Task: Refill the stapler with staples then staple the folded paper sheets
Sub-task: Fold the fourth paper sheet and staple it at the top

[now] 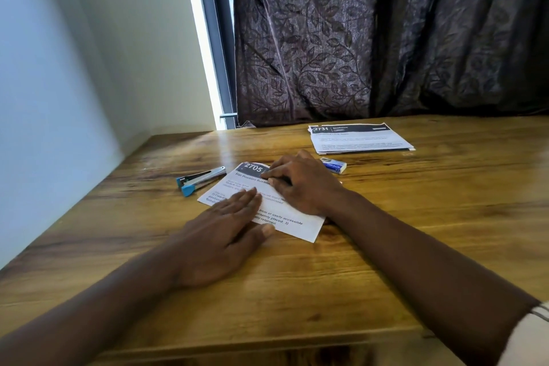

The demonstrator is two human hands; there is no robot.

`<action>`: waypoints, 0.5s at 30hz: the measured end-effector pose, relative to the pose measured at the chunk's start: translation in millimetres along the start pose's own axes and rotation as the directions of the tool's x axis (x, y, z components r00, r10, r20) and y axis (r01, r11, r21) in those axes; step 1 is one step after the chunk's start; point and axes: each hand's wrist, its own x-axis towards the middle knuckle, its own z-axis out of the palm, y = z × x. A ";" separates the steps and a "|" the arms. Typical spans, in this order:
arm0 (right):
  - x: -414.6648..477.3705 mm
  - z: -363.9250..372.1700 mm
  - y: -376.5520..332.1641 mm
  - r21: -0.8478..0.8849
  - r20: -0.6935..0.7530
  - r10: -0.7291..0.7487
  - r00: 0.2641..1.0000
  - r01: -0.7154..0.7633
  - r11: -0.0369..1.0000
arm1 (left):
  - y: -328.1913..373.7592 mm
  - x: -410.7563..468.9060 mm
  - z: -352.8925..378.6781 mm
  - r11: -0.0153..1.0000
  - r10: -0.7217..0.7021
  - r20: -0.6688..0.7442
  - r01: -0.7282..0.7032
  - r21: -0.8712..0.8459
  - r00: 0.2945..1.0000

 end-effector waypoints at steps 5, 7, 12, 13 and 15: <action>-2.3 -0.7 -2.9 -0.032 -0.001 -0.004 1.000 0.004 0.999 | -25.7 25.5 -8.3 0.998 -0.019 0.028 0.018 0.055 0.999; -3.4 -2.9 -5.1 -0.038 0.014 0.021 1.000 -0.020 0.999 | -36.8 40.1 -9.5 0.996 0.000 0.030 -0.002 0.086 1.000; -8.8 -8.1 -11.0 -0.021 0.050 0.069 0.996 -0.068 0.997 | -41.5 73.1 -14.3 0.995 0.019 0.041 -0.023 0.095 0.999; -9.3 -8.9 -13.0 -0.032 0.058 0.079 0.995 -0.077 0.997 | -40.8 78.0 -14.5 0.995 0.017 0.026 -0.019 0.099 1.000; -9.8 -10.2 -18.8 -0.128 0.065 0.096 0.993 -0.087 0.988 | -42.7 85.7 -12.1 0.993 0.009 -0.008 -0.008 0.114 1.000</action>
